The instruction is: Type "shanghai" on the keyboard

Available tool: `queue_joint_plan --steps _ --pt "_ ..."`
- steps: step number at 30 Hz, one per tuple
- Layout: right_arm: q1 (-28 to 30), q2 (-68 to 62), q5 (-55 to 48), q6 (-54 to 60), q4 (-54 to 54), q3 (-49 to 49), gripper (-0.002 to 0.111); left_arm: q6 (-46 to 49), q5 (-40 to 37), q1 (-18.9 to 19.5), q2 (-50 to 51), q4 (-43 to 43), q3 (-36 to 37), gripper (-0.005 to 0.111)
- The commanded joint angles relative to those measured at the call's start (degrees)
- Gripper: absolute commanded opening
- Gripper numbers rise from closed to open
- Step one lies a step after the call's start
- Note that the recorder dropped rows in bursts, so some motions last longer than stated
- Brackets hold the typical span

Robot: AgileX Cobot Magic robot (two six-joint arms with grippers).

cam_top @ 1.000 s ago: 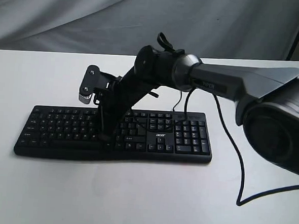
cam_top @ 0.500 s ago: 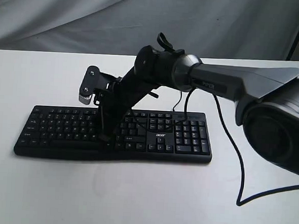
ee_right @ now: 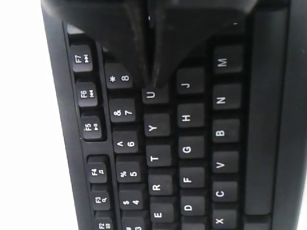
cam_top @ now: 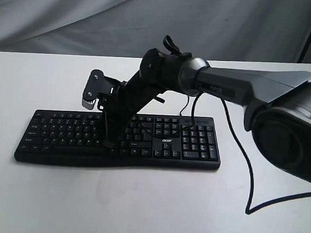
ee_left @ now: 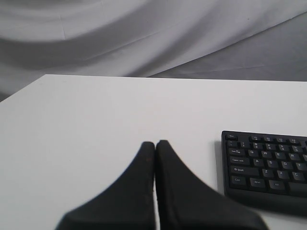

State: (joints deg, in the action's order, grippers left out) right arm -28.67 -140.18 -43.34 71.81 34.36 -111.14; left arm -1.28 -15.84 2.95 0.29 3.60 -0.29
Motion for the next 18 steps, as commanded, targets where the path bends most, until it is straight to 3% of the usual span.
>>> queue_joint_plan --steps 1,18 --pt "0.2 0.21 -0.81 0.35 -0.11 -0.27 0.0 -0.1 0.6 0.14 -0.29 -0.04 0.29 0.001" --pt "0.2 6.1 -1.86 0.2 0.7 -0.27 0.0 -0.1 0.6 0.14 -0.29 -0.04 0.29 0.001"
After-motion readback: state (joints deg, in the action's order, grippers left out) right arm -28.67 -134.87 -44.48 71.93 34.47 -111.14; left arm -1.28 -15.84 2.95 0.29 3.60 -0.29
